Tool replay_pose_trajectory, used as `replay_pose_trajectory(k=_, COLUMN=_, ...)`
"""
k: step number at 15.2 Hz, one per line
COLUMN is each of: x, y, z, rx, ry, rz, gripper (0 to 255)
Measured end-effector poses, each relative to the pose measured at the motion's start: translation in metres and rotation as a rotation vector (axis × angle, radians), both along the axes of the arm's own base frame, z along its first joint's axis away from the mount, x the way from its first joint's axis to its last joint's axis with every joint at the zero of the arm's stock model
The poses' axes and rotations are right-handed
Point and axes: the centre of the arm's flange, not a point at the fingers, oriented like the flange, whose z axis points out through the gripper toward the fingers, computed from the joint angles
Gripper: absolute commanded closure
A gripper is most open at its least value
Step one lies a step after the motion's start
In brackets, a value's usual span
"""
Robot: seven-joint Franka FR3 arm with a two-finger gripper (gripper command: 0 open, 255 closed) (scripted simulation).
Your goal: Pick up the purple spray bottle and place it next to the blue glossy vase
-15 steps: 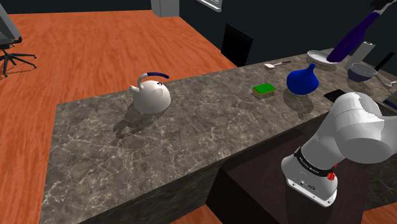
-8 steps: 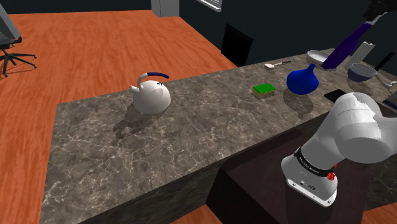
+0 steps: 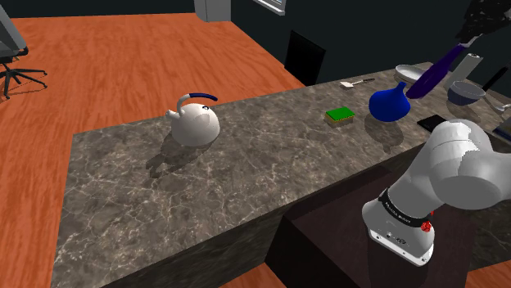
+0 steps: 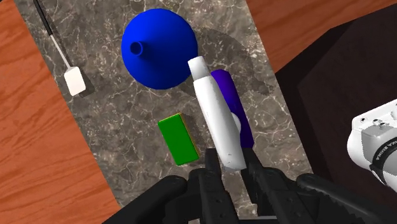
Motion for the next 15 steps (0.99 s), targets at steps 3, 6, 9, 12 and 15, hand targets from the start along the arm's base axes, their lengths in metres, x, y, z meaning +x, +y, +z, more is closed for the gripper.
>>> replay_pose_trajectory(k=3, x=0.001, y=0.001, z=-0.016, rx=0.000, ry=0.000, rz=0.000, gripper=255)
replay_pose_trajectory(k=6, x=0.001, y=-0.001, z=-0.031, rx=0.000, ry=0.000, rz=0.000, gripper=255)
replay_pose_trajectory(k=9, x=0.003, y=0.000, z=-0.046, rx=0.000, ry=0.000, rz=0.000, gripper=255)
replay_pose_trajectory(k=12, x=0.000, y=0.000, z=-0.064, rx=0.000, ry=0.000, rz=0.000, gripper=255)
replay_pose_trajectory(k=15, x=0.001, y=0.000, z=-0.079, rx=0.000, ry=0.000, rz=0.000, gripper=255)
